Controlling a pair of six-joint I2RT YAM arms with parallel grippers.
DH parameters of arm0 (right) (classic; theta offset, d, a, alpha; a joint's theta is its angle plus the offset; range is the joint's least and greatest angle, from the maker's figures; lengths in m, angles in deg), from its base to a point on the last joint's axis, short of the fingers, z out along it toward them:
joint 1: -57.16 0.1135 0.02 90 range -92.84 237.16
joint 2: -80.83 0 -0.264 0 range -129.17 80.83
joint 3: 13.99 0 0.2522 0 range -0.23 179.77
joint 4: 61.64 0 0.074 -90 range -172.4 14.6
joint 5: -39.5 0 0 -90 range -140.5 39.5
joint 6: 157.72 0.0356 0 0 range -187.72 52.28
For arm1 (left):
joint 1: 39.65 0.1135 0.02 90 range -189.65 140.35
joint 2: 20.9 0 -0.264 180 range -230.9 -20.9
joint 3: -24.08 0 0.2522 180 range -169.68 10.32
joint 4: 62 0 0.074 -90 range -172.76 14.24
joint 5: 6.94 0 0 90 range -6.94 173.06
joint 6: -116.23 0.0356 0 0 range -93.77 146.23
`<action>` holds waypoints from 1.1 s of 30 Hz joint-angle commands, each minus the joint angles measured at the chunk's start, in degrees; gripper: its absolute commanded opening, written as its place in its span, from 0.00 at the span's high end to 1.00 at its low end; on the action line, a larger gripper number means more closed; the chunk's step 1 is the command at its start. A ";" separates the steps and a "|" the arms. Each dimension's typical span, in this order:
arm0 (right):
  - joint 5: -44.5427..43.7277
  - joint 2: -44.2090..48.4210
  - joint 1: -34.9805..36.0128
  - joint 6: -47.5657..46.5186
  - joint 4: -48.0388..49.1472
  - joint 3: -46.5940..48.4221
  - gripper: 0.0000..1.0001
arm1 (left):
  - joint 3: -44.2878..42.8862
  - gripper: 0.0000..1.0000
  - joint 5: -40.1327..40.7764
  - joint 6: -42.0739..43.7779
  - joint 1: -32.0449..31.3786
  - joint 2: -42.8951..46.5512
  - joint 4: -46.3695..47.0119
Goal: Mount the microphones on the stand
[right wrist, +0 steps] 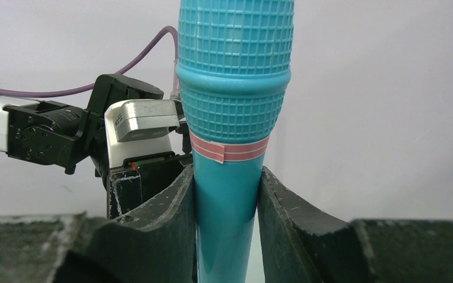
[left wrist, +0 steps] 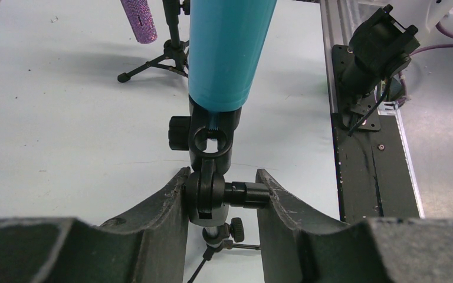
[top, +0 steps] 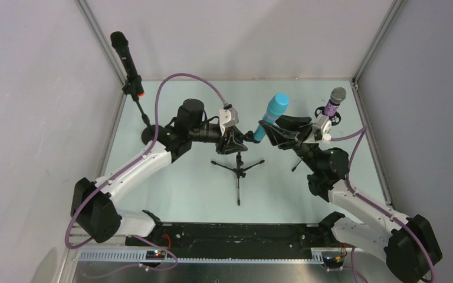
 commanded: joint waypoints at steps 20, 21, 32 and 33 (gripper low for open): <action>-1.52 -4.10 0.58 -0.93 -4.67 -4.88 1.00 | -2.58 1.00 0.65 -0.65 0.00 0.34 1.55; -1.77 -3.56 0.54 -0.53 -4.68 -4.83 1.00 | -2.58 1.00 0.61 -0.63 0.03 0.25 1.58; -1.21 1.70 0.54 0.81 -4.73 -4.51 0.20 | -2.54 1.00 1.05 -0.72 -0.06 0.24 1.60; -1.10 2.42 0.52 0.81 -4.80 -4.51 0.16 | -2.57 1.00 1.12 -0.72 -0.04 0.19 1.63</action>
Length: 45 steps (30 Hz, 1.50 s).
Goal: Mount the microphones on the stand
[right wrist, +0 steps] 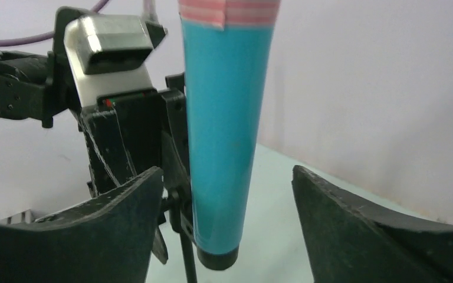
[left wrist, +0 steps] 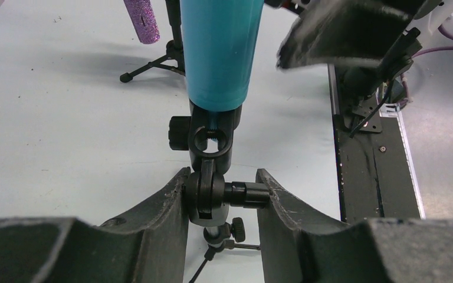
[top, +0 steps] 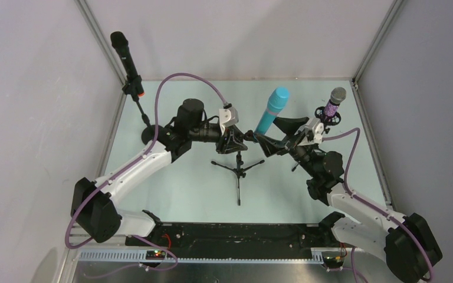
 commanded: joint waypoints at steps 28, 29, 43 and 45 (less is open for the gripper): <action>1.19 12.81 0.14 -0.22 -15.05 -3.98 0.01 | -1.91 0.25 2.10 -0.60 0.03 -0.47 1.43; 1.19 12.81 0.12 -0.20 -15.06 -4.02 0.01 | -1.89 0.23 2.32 -0.68 0.05 -0.50 1.45; 1.19 13.02 0.11 0.05 -16.45 -4.14 0.01 | -0.11 0.00 -1.75 2.91 -0.03 5.62 1.79; 1.34 13.07 0.10 0.19 -16.53 -4.23 0.00 | 0.66 0.00 -2.85 4.29 0.04 7.04 2.39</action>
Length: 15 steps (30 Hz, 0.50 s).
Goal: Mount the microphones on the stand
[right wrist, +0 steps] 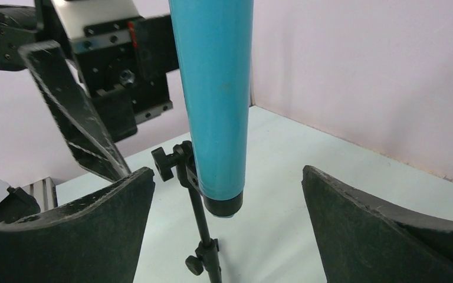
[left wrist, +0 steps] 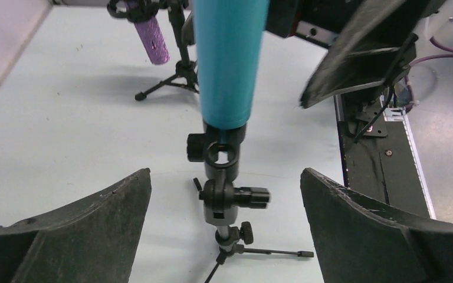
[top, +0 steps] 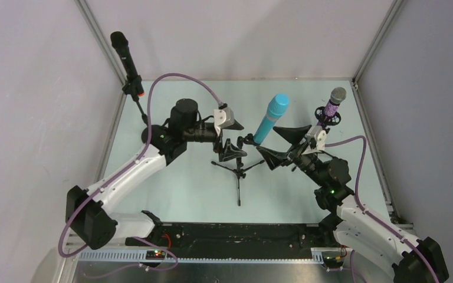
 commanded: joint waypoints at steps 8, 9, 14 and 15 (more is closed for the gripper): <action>0.70 1.43 0.09 0.55 -0.52 -0.80 0.00 | 1.76 0.03 -2.95 2.26 0.06 6.16 5.46; 0.68 1.77 0.13 0.50 -0.42 -0.97 0.01 | 1.86 0.05 -3.03 2.05 0.06 6.28 5.66; 0.52 2.97 0.11 0.55 -0.16 -2.45 0.01 | 1.41 0.22 -3.11 1.58 -0.02 6.05 6.41; 0.52 3.28 0.10 0.56 -0.37 -2.58 0.01 | 1.03 0.29 -3.29 0.98 -0.02 5.70 6.40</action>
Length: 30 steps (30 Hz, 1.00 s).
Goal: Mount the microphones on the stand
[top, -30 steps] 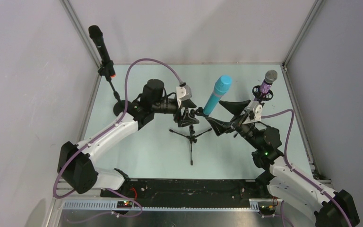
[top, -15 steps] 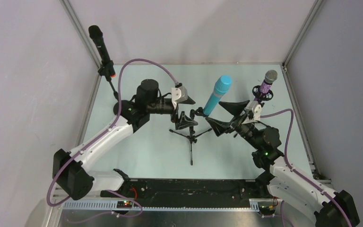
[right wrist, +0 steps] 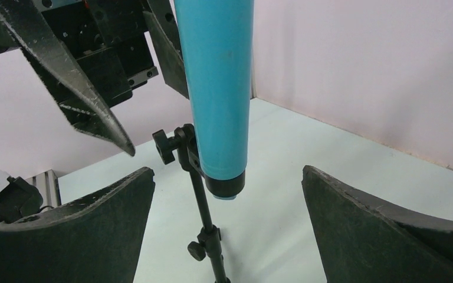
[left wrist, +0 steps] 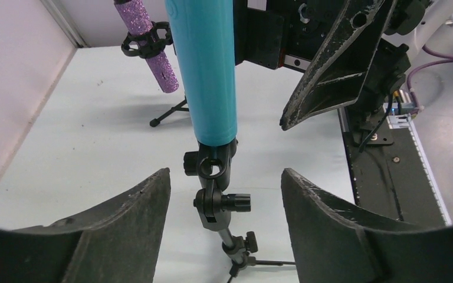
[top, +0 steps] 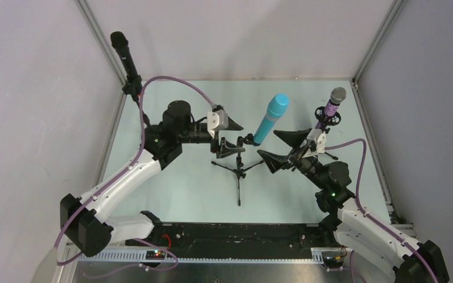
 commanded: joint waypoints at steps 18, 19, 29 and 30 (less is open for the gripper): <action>0.11 3.28 0.14 0.42 -0.41 -2.73 0.01 | -2.82 0.92 2.55 -6.34 0.15 -2.92 2.83; 0.12 3.44 0.15 0.40 -0.62 -2.76 0.01 | -2.70 0.92 2.85 -6.18 0.15 -2.88 2.78; -0.22 3.41 0.16 0.49 -0.61 -3.14 0.01 | -2.33 0.97 4.19 -4.81 0.33 -4.30 1.56; -0.27 3.32 0.16 0.60 -0.55 -3.19 0.01 | -2.33 0.98 4.16 -4.17 0.37 -4.50 1.24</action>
